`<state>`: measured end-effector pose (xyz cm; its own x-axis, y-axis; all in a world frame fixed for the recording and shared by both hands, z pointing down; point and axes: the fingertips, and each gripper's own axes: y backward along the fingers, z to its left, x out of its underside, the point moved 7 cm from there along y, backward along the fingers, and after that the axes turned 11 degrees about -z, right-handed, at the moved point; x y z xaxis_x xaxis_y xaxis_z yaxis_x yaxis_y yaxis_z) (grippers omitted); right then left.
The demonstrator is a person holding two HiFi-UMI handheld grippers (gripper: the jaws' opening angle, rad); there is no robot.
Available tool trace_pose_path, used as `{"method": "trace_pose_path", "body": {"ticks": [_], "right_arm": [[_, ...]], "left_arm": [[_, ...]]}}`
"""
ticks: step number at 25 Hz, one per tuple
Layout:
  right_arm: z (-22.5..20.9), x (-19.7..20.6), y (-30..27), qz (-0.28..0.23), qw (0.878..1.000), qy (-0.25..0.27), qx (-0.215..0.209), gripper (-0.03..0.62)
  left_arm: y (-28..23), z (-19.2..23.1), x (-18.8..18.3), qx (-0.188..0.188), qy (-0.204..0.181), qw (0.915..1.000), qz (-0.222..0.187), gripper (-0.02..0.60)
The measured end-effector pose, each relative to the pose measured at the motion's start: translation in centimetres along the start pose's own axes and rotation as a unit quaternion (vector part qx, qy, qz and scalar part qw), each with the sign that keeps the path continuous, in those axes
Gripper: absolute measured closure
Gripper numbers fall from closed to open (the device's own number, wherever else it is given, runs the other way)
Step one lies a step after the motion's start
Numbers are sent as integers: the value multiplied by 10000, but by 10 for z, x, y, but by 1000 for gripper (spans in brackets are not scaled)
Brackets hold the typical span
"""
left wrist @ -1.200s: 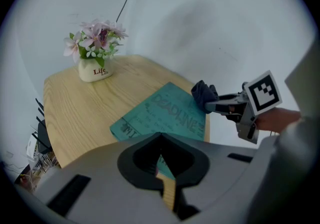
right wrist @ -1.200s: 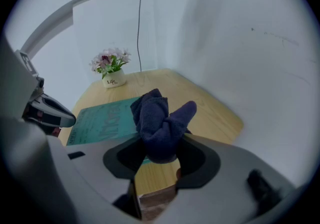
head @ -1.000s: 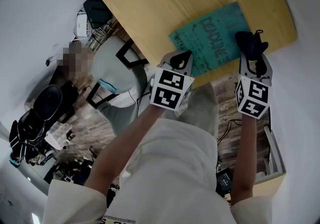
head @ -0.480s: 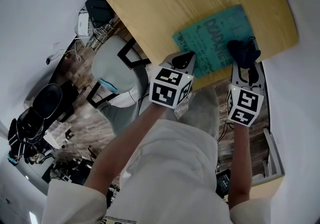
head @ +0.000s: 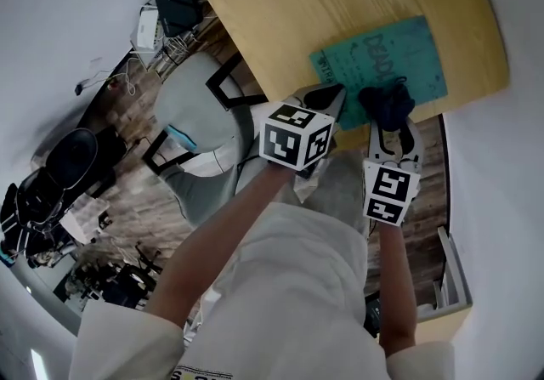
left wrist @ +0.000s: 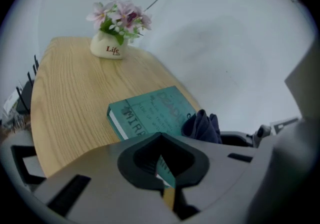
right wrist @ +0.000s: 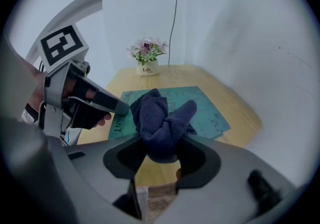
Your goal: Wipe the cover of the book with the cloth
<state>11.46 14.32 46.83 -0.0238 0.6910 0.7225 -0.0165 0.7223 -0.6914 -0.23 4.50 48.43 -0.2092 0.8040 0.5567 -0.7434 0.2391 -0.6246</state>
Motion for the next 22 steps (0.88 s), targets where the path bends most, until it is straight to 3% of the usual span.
{"method": "trace_pose_path", "body": {"ticks": [2, 7, 16, 22], "right_arm": [[7, 2, 2, 11, 10000, 2, -69, 411], [23, 2, 4, 62, 9994, -36, -336, 411], [48, -1, 5, 177, 9977, 138, -635, 411], [69, -6, 10, 243, 9887, 79, -1477, 411]], "left_arm": [[-1, 2, 0, 133, 295, 9995, 39, 571], [1, 0, -3, -1, -188, 9998, 110, 571], [25, 14, -22, -288, -435, 9984, -219, 571], [35, 19, -24, -440, -374, 9981, -214, 571]]}}
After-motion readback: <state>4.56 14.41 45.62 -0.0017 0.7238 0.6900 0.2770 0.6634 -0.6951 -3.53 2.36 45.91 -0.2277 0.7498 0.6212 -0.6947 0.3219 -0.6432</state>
